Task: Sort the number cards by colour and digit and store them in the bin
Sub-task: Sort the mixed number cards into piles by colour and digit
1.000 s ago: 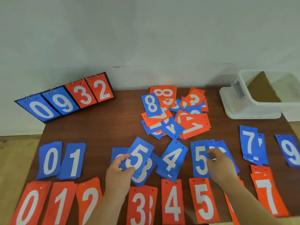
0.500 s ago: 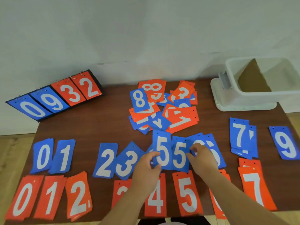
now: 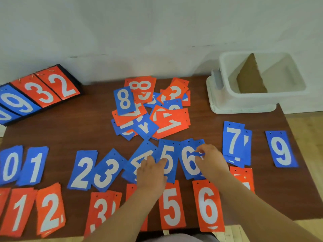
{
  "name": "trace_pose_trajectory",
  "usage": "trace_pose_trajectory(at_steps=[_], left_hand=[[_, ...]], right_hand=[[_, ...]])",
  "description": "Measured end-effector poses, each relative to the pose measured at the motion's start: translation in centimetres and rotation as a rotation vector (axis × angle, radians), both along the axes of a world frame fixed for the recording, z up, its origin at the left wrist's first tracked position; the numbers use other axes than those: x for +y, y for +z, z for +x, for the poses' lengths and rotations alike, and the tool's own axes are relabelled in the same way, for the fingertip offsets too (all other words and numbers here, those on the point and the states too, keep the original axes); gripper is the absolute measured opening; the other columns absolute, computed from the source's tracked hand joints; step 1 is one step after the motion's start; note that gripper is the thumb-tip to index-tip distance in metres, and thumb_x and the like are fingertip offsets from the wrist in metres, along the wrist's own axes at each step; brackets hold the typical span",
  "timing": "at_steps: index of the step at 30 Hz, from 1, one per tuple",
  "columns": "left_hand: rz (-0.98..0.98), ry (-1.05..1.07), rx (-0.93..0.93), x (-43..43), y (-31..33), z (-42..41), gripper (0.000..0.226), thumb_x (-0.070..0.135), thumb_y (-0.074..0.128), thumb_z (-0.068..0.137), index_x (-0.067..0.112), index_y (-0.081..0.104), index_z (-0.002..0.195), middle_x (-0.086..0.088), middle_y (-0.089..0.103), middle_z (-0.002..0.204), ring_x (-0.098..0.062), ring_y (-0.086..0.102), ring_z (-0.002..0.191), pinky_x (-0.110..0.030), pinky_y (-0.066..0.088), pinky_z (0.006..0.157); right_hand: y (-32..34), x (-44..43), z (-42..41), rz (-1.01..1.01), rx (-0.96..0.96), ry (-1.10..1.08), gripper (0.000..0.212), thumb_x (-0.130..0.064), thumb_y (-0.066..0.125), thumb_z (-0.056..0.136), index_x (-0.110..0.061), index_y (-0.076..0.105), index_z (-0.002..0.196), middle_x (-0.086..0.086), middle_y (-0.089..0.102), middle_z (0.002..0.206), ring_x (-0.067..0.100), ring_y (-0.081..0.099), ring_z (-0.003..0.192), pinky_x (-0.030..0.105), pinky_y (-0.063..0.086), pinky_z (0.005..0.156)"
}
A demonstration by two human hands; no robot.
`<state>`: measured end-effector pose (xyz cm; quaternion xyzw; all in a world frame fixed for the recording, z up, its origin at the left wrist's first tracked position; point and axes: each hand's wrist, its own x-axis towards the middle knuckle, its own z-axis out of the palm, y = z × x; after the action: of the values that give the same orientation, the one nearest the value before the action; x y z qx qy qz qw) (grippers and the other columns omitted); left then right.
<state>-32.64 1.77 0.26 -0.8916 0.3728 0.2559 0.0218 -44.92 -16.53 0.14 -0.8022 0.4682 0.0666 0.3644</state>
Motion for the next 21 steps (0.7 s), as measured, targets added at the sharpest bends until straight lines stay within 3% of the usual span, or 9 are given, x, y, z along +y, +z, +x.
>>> trace_pose_trajectory(at_steps=[5, 9, 12, 18, 21], left_hand=[[-0.004, 0.014, -0.013, -0.4, -0.2, 0.6, 0.055, 0.054, 0.063, 0.091, 0.040, 0.043, 0.140, -0.004, 0.037, 0.134, -0.026, 0.039, 0.123, -0.039, 0.044, 0.100], [-0.127, 0.120, 0.025, -0.7, 0.2, 2.8, 0.048, 0.054, 0.060, 0.092, 0.039, 0.051, 0.137, 0.004, 0.043, 0.122, -0.019, 0.044, 0.116, -0.034, 0.044, 0.097], [-0.172, 0.240, 0.012, -1.0, 0.6, 5.8, 0.052, 0.054, 0.063, 0.091, 0.035, 0.050, 0.137, 0.001, 0.046, 0.124, -0.023, 0.047, 0.115, -0.039, 0.048, 0.094], [-0.202, 0.429, -0.003, -2.2, 1.0, 13.0, 0.058, 0.054, 0.068, 0.087, 0.032, 0.048, 0.137, -0.005, 0.044, 0.135, -0.034, 0.045, 0.126, -0.050, 0.045, 0.102], [-0.209, 0.577, -0.055, -2.7, 0.9, 17.2, 0.062, 0.059, 0.068, 0.084, 0.034, 0.045, 0.137, -0.008, 0.041, 0.138, -0.036, 0.043, 0.127, -0.051, 0.044, 0.102]], right_hand=[[-0.2, -0.9, 1.1, 0.007, 0.002, 0.061, 0.027, -0.022, 0.067, 0.093, -0.027, 0.062, 0.119, -0.005, 0.059, 0.125, 0.011, 0.060, 0.096, 0.018, 0.048, 0.067], [0.0, -1.4, 2.7, -0.009, -0.045, 0.099, 0.025, -0.025, 0.066, 0.093, -0.028, 0.062, 0.118, -0.006, 0.057, 0.125, 0.011, 0.059, 0.097, 0.023, 0.050, 0.072], [0.5, -2.3, 4.6, -0.024, -0.062, 0.129, 0.022, -0.023, 0.066, 0.092, -0.028, 0.063, 0.114, -0.005, 0.055, 0.122, 0.012, 0.058, 0.095, 0.026, 0.052, 0.072], [0.8, -5.2, 10.6, -0.108, -0.023, 0.159, 0.035, -0.028, 0.070, 0.087, -0.023, 0.062, 0.120, 0.000, 0.050, 0.131, 0.021, 0.052, 0.115, 0.033, 0.052, 0.089], [0.1, -6.3, 13.7, -0.169, 0.050, 0.221, 0.052, -0.036, 0.073, 0.084, -0.019, 0.057, 0.131, 0.006, 0.046, 0.138, 0.030, 0.046, 0.124, 0.041, 0.047, 0.101]])
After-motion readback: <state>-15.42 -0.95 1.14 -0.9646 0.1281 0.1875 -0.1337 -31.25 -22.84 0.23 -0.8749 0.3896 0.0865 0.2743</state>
